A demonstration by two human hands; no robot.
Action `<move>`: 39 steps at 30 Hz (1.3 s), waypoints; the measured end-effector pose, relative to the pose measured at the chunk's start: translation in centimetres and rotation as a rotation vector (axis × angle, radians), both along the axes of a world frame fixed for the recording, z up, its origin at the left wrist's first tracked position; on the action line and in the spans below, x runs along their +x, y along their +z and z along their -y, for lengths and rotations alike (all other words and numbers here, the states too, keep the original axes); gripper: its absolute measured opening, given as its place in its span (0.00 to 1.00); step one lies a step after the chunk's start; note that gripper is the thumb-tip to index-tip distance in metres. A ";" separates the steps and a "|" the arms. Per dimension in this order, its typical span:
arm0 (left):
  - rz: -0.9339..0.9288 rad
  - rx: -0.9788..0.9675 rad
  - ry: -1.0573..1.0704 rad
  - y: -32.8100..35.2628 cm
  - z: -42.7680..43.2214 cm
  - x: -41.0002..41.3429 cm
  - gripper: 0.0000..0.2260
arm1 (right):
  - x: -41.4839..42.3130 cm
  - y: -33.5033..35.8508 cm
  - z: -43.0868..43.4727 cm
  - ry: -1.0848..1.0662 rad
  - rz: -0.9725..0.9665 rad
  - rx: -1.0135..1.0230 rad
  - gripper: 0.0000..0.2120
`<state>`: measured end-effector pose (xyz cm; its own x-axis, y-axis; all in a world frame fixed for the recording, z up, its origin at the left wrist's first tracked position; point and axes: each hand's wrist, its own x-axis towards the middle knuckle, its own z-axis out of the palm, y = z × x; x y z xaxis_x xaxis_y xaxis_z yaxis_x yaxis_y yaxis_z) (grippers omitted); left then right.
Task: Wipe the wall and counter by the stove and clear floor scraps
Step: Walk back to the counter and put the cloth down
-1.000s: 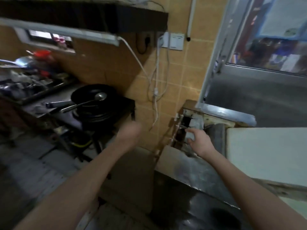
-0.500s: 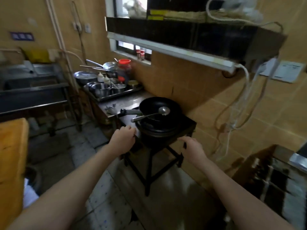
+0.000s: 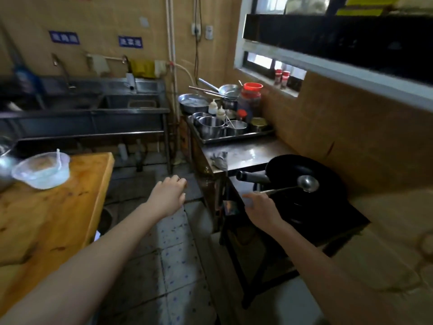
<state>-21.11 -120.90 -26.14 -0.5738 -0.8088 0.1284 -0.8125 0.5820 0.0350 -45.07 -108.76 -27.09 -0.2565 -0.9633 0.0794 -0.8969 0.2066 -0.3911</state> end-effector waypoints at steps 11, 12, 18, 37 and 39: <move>-0.087 0.041 0.131 -0.1 15.6 -3.7 0.12 | -3.6 -1.2 20.8 0.169 -0.012 0.072 0.17; -0.091 0.046 0.146 -0.3 16.8 -4.0 0.11 | -4.0 -1.4 22.4 0.178 -0.014 0.082 0.17; -0.051 0.126 0.179 -2.5 23.2 -4.8 0.12 | -5.5 -3.3 30.8 0.172 -0.012 0.162 0.17; 0.106 0.225 -0.071 -8.3 49.8 -10.9 0.12 | -9.7 -10.9 48.7 -0.179 0.014 0.336 0.09; 0.104 0.253 -0.092 -9.1 51.9 -11.8 0.12 | -10.1 -12.1 49.5 -0.262 0.035 0.345 0.09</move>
